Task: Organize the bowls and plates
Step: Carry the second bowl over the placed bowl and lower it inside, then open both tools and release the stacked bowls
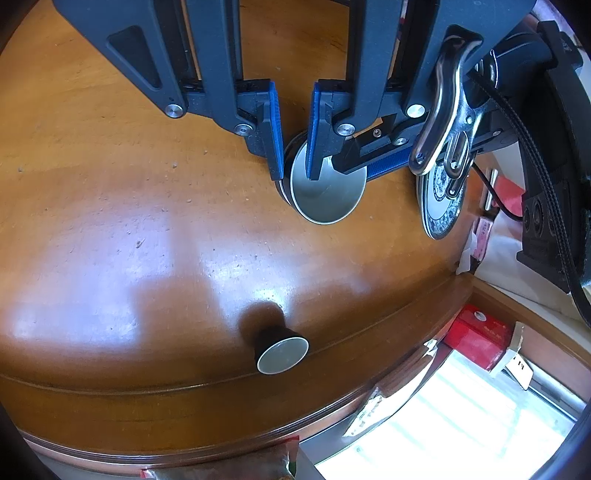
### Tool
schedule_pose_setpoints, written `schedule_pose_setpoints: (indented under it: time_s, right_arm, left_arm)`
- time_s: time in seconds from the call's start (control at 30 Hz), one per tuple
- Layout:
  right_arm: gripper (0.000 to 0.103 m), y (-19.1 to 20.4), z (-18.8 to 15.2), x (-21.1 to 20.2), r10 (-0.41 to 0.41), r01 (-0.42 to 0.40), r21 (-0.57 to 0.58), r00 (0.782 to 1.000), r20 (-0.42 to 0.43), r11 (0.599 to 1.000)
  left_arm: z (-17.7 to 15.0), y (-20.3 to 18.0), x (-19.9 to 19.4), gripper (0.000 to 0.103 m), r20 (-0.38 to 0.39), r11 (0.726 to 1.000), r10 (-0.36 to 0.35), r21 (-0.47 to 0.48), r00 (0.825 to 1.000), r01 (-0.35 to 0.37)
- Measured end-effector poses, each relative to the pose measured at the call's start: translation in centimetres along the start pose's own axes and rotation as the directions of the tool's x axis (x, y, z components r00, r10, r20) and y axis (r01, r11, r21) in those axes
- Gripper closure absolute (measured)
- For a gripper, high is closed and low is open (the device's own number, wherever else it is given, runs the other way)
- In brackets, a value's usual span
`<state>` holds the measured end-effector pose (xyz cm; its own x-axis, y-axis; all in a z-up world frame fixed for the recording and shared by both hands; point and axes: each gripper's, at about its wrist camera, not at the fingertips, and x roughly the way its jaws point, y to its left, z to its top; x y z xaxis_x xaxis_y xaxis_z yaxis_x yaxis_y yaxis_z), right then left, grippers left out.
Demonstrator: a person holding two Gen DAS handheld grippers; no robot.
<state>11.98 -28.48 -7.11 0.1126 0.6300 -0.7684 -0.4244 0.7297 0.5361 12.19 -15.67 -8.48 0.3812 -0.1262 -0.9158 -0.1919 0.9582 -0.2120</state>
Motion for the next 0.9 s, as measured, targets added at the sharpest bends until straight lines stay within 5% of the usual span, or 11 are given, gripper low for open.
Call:
schedule_pose_setpoints:
  time_s: [0.9]
  right_arm:
    - [0.088, -0.27, 0.17, 0.31, 0.009, -0.009, 0.023, 1.0, -0.013, 1.0]
  left_arm:
    - [-0.06, 0.06, 0.64, 0.084, -0.018, 1.0, -0.019, 0.011, 1.0, 0.019]
